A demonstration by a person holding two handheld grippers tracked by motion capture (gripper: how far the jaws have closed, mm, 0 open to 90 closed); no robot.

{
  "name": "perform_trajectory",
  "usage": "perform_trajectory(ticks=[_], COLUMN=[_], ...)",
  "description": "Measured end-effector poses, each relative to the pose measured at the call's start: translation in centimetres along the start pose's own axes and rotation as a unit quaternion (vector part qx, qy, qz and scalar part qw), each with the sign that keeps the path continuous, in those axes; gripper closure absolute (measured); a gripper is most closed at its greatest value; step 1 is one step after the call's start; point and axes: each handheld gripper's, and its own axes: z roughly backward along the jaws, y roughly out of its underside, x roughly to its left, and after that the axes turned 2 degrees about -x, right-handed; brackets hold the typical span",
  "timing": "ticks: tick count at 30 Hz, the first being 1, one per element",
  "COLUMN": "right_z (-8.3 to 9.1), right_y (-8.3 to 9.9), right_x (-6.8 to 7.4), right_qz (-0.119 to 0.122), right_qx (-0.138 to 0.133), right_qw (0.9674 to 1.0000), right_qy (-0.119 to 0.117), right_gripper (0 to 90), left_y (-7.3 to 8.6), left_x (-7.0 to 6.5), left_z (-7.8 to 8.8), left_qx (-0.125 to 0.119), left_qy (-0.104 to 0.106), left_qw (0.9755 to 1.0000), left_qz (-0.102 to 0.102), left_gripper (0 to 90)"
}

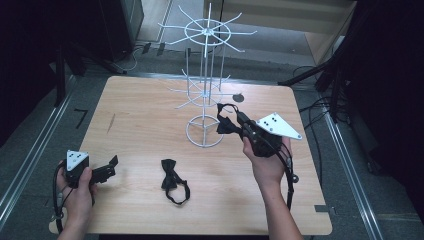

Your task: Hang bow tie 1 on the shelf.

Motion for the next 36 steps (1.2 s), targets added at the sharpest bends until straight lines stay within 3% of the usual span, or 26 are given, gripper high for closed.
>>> perform_trajectory(ticks=[14, 23, 36], right_z=[-1.8, -3.1, -4.8], right_y=[0.4, 1.1, 2.6], right_x=[-0.7, -1.4, -1.3], right_qz=[-0.014, -0.043, -0.068], right_qx=[0.013, 0.024, 0.04], right_qw=[0.9998, 0.9988, 0.9968], right_qy=[-0.001, -0.007, -0.014], right_gripper=[90.0, 90.0, 90.0], left_y=[0.0, 0.0, 0.0], left_x=[0.0, 0.0, 0.0], left_z=[0.0, 0.0, 0.0], left_qx=[0.0, -0.001, 0.0], left_qy=[0.001, 0.002, 0.002], left_qw=[1.0, 1.0, 1.0], left_qz=[0.002, 0.002, 0.002], left_gripper=[0.0, 0.0, 0.0])
